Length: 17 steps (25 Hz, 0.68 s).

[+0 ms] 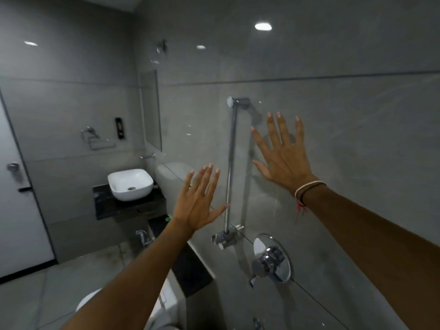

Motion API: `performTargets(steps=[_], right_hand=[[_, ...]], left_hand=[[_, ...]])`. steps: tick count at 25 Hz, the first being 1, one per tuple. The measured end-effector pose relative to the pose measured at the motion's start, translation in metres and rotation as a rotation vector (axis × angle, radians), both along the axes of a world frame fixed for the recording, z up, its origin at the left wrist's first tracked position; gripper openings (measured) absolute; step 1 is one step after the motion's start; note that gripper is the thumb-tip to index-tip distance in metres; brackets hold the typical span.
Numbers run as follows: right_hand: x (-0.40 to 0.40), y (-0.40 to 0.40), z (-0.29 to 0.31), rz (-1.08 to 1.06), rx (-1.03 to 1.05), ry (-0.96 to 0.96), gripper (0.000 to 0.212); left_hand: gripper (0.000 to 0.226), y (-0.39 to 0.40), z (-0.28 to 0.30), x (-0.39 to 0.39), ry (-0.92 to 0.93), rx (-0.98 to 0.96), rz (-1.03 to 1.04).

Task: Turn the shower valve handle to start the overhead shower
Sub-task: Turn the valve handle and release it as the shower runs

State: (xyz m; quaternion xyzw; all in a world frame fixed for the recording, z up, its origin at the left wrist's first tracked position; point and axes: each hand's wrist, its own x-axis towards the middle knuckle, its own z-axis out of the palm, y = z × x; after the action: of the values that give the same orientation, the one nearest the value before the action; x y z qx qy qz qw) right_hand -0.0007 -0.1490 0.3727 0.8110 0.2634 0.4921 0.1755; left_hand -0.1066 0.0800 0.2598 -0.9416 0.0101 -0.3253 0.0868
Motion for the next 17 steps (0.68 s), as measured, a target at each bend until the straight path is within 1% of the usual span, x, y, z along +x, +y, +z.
performTargets(steps=[3, 5, 11, 17], right_hand=[[-0.014, 0.043, 0.028, 0.097, 0.055, -0.002, 0.095], [-0.025, 0.075, 0.043, 0.174, 0.074, -0.008, 0.096], [-0.071, 0.176, 0.076, 0.391, 0.144, -0.017, 0.096], [-0.130, 0.258, 0.096, 0.586, 0.203, -0.026, 0.097]], left_hand=[[0.093, 0.047, 0.047, -0.036, -0.126, 0.012, 0.113], [0.094, 0.080, 0.072, -0.065, -0.174, 0.036, 0.222], [0.095, 0.158, 0.120, -0.179, -0.227, 0.129, 0.540], [0.096, 0.200, 0.149, -0.300, -0.217, 0.176, 0.820]])
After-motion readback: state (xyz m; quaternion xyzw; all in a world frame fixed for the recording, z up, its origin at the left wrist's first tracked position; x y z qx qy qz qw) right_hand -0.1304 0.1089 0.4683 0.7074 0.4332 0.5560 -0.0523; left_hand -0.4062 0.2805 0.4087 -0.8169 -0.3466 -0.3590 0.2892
